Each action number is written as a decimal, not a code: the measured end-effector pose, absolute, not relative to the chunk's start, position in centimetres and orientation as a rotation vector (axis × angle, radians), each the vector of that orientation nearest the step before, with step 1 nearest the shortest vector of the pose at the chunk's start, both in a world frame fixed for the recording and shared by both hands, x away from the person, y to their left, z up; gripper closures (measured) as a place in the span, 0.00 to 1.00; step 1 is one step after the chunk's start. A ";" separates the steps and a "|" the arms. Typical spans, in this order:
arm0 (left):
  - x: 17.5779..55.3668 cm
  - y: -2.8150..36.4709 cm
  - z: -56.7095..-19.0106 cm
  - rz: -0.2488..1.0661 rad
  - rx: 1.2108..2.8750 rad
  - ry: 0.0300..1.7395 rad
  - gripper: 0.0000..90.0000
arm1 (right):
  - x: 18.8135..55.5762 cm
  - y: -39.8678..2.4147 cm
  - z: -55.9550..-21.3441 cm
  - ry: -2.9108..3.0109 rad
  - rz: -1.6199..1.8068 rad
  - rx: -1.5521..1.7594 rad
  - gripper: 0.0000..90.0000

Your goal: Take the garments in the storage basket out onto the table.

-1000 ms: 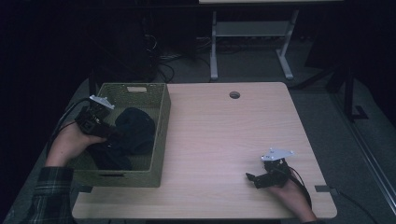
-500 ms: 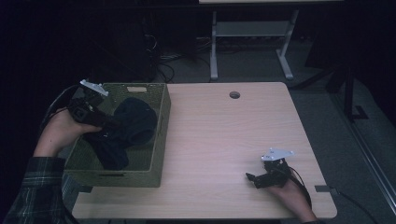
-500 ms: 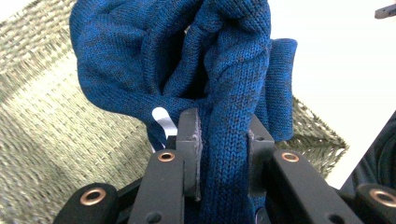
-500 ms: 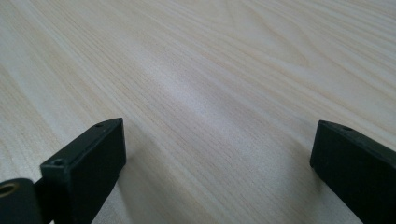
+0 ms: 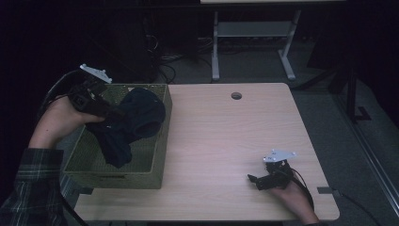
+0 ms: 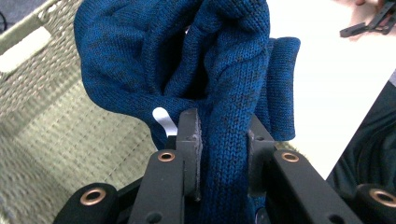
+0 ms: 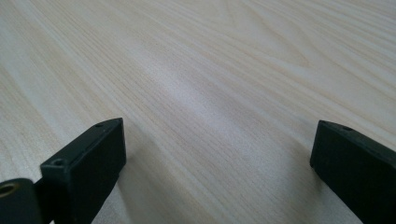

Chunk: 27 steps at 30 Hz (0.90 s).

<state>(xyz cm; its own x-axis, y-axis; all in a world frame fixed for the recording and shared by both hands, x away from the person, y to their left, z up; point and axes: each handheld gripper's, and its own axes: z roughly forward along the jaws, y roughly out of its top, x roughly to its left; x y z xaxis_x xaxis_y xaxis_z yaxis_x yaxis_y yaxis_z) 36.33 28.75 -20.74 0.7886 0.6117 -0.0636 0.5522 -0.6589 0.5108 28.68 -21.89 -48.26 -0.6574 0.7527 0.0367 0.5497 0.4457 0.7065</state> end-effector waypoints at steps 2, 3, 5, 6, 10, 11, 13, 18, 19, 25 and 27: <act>36.4 28.4 -20.5 0.150 2.463 0.853 0.81 | 28.7 -21.9 -48.3 2.418 1.025 1.120 0.04; 36.4 27.8 -20.2 0.147 2.461 0.835 0.81 | 28.7 -21.9 -48.3 2.418 1.025 1.121 0.04; 36.4 27.4 -20.1 0.147 2.458 0.825 0.81 | 28.7 -21.9 -48.3 2.418 1.024 1.120 0.04; 36.4 27.2 -20.0 0.146 2.458 0.817 0.81 | 28.7 -21.9 -48.3 2.418 1.024 1.120 0.04; 36.5 25.9 -19.7 0.142 2.461 0.787 0.81 | 28.7 -21.9 -48.3 2.418 1.025 1.120 0.04; 36.5 25.5 -19.5 0.149 2.457 0.781 0.81 | 28.7 -21.9 -48.3 2.418 1.025 1.120 0.04; 36.6 24.9 -19.3 0.148 2.454 0.766 0.81 | 28.7 -21.9 -48.3 2.418 1.025 1.121 0.04; 36.9 23.1 -18.8 0.141 2.445 0.739 0.82 | 28.7 -21.9 -48.3 2.418 1.024 1.120 0.04; 37.0 22.8 -18.7 0.137 2.444 0.735 0.82 | 28.7 -21.9 -48.3 2.418 1.025 1.121 0.04; 37.4 20.1 -18.9 0.110 2.439 0.690 0.82 | 28.7 -21.9 -48.3 2.418 1.025 1.121 0.04; 37.6 19.4 -19.1 0.100 2.443 0.682 0.82 | 28.7 -21.9 -48.3 2.418 1.024 1.121 0.04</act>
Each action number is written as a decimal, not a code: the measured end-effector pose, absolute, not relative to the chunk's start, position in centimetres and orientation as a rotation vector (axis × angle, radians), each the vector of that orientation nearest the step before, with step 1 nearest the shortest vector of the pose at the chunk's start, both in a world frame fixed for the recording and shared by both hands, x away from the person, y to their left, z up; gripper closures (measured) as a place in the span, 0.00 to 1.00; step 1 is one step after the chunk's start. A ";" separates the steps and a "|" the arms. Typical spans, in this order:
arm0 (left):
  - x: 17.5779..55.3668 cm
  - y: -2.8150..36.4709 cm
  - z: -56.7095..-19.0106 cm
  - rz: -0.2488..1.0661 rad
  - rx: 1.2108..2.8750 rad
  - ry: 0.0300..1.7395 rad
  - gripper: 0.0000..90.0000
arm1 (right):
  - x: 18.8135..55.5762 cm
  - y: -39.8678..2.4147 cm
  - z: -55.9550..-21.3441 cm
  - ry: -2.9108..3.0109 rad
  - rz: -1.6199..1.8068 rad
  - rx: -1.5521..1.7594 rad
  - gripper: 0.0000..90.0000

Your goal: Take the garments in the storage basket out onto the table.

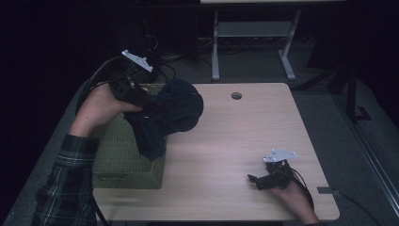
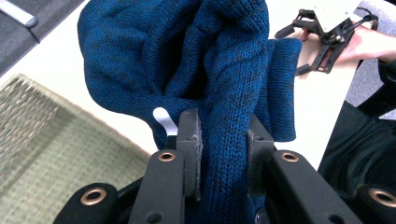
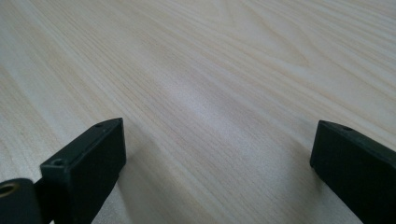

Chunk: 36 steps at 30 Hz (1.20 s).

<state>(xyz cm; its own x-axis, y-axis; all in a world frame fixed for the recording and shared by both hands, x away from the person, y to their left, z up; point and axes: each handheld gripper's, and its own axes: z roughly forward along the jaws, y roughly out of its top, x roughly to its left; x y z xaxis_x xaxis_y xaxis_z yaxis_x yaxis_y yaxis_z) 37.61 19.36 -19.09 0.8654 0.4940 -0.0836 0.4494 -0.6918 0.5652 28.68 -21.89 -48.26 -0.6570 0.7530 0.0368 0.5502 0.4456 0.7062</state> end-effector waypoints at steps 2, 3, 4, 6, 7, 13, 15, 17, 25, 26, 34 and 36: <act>37.8 18.5 -19.3 0.096 2.449 0.671 0.82 | 28.7 -21.9 -48.2 2.418 1.024 1.124 0.04; 37.8 17.9 -19.4 0.090 2.457 0.663 0.82 | 28.7 -21.9 -48.2 2.418 1.024 1.124 0.04; 37.9 17.5 -19.5 0.088 2.463 0.653 0.82 | 28.7 -21.9 -48.2 2.417 1.024 1.125 0.04; 38.0 16.7 -19.6 0.081 2.472 0.638 0.82 | 28.7 -21.9 -48.2 2.417 1.027 1.127 0.04; 38.0 16.5 -19.6 0.080 2.475 0.633 0.82 | 28.7 -21.9 -48.2 2.417 1.027 1.127 0.04; 38.2 14.0 -20.2 0.081 2.472 0.615 0.82 | 28.6 -21.8 -48.2 2.412 1.022 1.123 0.04; 38.2 13.3 -20.4 0.080 2.470 0.611 0.82 | 28.5 -21.8 -48.2 2.404 1.019 1.117 0.04; 38.2 12.6 -20.7 0.073 2.474 0.603 0.82 | 28.5 -21.8 -48.2 2.405 1.019 1.121 0.04; 38.3 9.7 -21.4 0.067 2.480 0.572 0.82 | 28.6 -21.9 -48.2 2.412 1.024 1.125 0.04; 38.4 9.3 -21.4 0.068 2.478 0.562 0.82 | 28.6 -21.9 -48.2 2.411 1.023 1.126 0.04; 38.6 6.7 -22.3 0.035 2.475 0.522 0.83 | 28.6 -21.9 -48.2 2.412 1.025 1.126 0.04; 38.7 6.1 -22.7 0.030 2.469 0.520 0.83 | 28.6 -21.9 -48.2 2.413 1.025 1.125 0.04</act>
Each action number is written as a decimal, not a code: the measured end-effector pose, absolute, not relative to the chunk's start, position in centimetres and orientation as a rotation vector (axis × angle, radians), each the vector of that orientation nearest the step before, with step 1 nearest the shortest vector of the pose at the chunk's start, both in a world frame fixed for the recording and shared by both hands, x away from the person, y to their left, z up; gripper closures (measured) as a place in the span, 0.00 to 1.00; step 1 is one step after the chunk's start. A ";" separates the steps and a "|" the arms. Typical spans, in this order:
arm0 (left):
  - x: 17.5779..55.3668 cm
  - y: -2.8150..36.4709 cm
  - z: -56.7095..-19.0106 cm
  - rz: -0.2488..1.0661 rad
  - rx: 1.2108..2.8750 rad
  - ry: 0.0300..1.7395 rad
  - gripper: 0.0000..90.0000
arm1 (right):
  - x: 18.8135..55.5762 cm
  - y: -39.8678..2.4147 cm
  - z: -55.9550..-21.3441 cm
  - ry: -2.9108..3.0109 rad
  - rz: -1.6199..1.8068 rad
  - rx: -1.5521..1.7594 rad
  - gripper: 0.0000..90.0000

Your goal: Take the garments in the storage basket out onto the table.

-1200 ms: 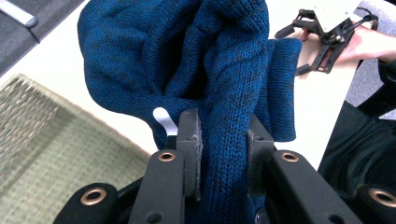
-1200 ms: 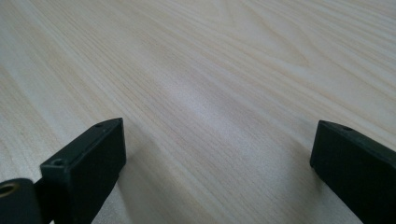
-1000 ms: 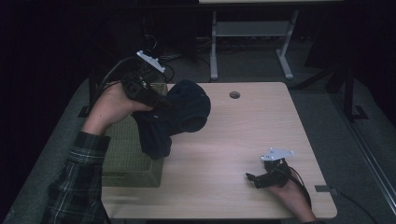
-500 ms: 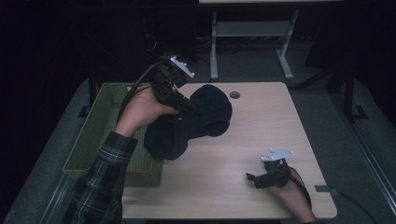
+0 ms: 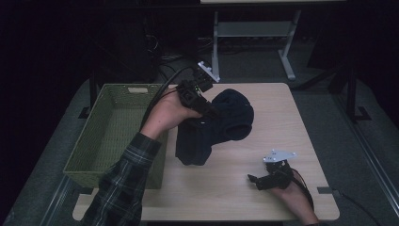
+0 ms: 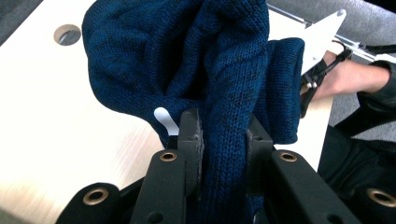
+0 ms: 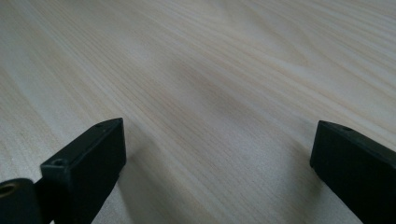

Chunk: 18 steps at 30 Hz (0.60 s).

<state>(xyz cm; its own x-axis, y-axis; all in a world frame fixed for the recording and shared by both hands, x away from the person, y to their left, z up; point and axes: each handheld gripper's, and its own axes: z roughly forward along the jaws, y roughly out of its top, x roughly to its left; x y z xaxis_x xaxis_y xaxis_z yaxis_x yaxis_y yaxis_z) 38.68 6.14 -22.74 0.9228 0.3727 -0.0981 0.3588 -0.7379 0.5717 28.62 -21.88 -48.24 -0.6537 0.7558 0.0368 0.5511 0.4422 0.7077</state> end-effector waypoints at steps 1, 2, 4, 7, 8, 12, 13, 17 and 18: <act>38.8 5.8 -23.0 0.022 2.471 0.512 0.83 | 28.6 -21.9 -48.2 2.413 1.025 1.125 0.04; 38.8 5.4 -23.5 0.012 2.458 0.525 0.83 | 28.6 -21.9 -48.2 2.412 1.025 1.126 0.04; 38.8 4.8 -24.3 -0.001 2.454 0.533 0.83 | 28.6 -21.9 -48.2 2.413 1.025 1.127 0.04; 39.0 3.8 -25.6 -0.017 2.439 0.545 0.83 | 28.6 -21.9 -48.2 2.412 1.025 1.126 0.04; 39.1 3.4 -26.1 -0.021 2.443 0.542 0.83 | 28.6 -21.9 -48.2 2.412 1.025 1.127 0.04; 39.3 2.2 -27.7 -0.042 2.437 0.549 0.83 | 28.6 -21.9 -48.2 2.412 1.024 1.127 0.04; 39.3 1.9 -28.2 -0.049 2.433 0.552 0.83 | 28.6 -21.9 -48.2 2.411 1.025 1.129 0.04; 39.7 0.7 -30.0 -0.059 2.422 0.567 0.82 | 28.6 -21.9 -48.3 2.410 1.027 1.127 0.04; 39.8 0.5 -30.5 -0.060 2.420 0.570 0.82 | 28.6 -21.9 -48.2 2.412 1.027 1.127 0.04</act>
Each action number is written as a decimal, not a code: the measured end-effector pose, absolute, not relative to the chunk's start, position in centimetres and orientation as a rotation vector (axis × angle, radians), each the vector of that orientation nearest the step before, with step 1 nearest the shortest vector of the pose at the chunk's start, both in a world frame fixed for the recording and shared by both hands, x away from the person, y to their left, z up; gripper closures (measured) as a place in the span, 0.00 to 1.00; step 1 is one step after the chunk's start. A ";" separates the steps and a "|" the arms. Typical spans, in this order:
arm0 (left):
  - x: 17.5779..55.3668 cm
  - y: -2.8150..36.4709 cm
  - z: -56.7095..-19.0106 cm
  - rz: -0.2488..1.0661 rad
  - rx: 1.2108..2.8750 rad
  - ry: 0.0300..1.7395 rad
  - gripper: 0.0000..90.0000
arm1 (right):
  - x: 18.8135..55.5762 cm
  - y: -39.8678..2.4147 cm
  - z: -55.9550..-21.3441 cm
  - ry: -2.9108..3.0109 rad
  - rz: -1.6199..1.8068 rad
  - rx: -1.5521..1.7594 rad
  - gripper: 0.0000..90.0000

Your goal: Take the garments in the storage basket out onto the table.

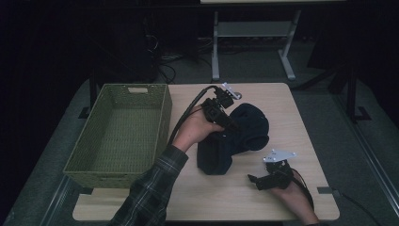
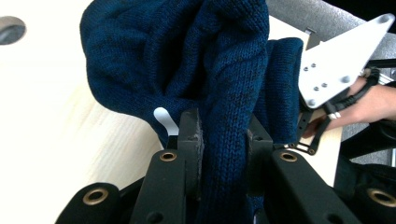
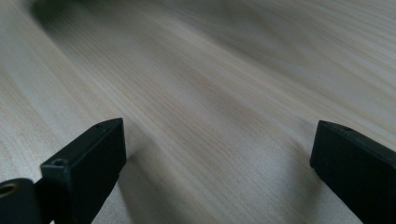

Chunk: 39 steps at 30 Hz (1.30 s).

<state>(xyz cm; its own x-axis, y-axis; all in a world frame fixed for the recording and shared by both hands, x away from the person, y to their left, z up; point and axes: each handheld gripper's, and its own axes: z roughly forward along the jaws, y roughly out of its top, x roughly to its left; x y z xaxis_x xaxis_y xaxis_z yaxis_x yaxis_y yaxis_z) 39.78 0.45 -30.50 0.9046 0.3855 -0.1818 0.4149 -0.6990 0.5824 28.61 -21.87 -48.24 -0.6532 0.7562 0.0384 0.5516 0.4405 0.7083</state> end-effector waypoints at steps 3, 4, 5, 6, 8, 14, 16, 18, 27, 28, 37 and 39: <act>40.0 -0.2 -31.7 -0.065 2.427 0.565 0.82 | 28.6 -21.9 -48.2 2.413 1.027 1.130 0.04; 40.0 -0.5 -32.0 -0.069 2.428 0.569 0.82 | 28.6 -21.9 -48.2 2.413 1.027 1.129 0.04; 40.1 -0.8 -32.5 -0.067 2.428 0.566 0.82 | 28.6 -21.9 -48.2 2.412 1.027 1.129 0.04; 40.1 -1.0 -32.9 -0.069 2.430 0.563 0.82 | 28.6 -21.9 -48.2 2.412 1.027 1.129 0.04; 40.2 -1.5 -33.8 -0.074 2.439 0.553 0.82 | 28.6 -21.9 -48.2 2.412 1.027 1.129 0.04; 40.8 -2.6 -36.8 -0.077 2.452 0.577 0.81 | 28.6 -21.9 -48.2 2.415 1.025 1.133 0.04; 41.1 -2.7 -37.7 -0.084 2.451 0.594 0.81 | 28.6 -21.9 -48.2 2.416 1.025 1.133 0.04; 41.3 -2.8 -38.4 -0.074 2.461 0.600 0.81 | 28.6 -21.8 -48.2 2.415 1.027 1.133 0.04; 42.1 -3.5 -41.7 -0.063 2.543 0.633 0.79 | 28.6 -21.9 -48.2 2.415 1.022 1.125 0.04; 42.2 -3.5 -42.1 -0.066 2.548 0.639 0.79 | 28.6 -21.9 -48.2 2.415 1.022 1.125 0.04; 42.2 -3.6 -43.2 -0.076 2.552 0.637 0.77 | 28.6 -21.8 -48.3 2.413 1.028 1.132 0.04; 42.2 -3.5 -42.9 -0.063 2.558 0.630 0.69 | 28.6 -21.9 -48.3 2.414 1.025 1.132 0.04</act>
<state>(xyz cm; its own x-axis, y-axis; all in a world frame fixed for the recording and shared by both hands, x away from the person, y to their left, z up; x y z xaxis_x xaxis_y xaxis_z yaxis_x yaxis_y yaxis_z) 42.19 -3.54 -42.90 0.8918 0.4233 -0.1597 0.4466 -0.7676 0.4598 28.60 -21.85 -48.26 -0.6519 0.7572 0.0413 0.5557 0.4398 0.7055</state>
